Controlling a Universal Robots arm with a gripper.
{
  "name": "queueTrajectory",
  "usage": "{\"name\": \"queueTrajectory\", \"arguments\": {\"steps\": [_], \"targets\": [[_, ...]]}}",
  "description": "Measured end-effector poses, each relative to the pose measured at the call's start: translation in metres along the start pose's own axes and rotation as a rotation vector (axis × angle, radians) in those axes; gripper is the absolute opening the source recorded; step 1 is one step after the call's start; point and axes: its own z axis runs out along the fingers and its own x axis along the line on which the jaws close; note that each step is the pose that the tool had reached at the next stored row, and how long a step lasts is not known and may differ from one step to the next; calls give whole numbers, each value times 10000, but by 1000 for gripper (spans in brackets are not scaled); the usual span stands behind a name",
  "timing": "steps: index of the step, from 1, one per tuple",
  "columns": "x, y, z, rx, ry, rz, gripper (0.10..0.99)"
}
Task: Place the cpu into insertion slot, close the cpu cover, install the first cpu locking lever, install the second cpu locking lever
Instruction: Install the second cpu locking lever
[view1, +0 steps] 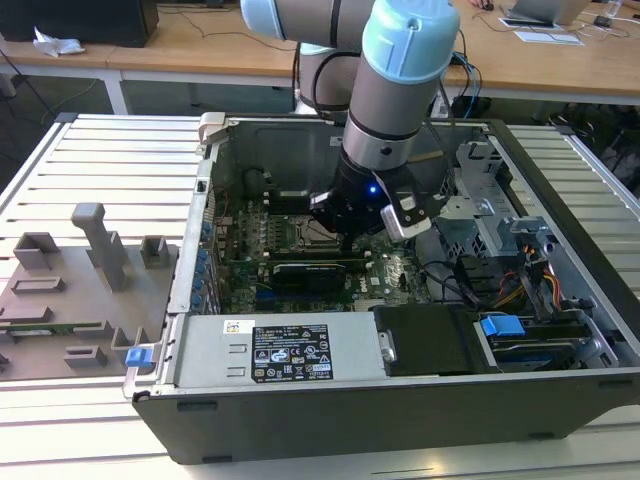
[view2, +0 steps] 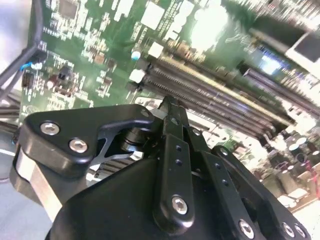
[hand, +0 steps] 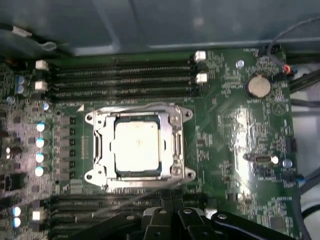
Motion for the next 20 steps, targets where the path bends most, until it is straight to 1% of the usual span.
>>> {"name": "queueTrajectory", "arguments": {"steps": [1, 2, 3, 5, 6, 8, 9, 11, 12, 13, 15, 18, 20], "targets": [[1, 18, 2, -4, 2, -1, 106], [1, 27, 5, -35, 3, -5, 106], [20, 27, 11, -172, 8, -15, 106], [94, 23, 20, -219, 11, -20, 106], [213, 5, 31, -228, 13, -27, 106], [325, -42, 63, -254, 23, -106, 106], [360, -64, 88, -313, 37, -206, 106], [423, -73, 112, -386, 48, -270, 106], [495, -77, 129, -446, 51, -289, 106], [547, -80, 142, -474, 52, -300, 106], [599, -83, 155, -499, 57, -329, 106], [681, -89, 174, -571, 78, -466, 106], [710, -90, 176, -596, 87, -528, 106]]}}
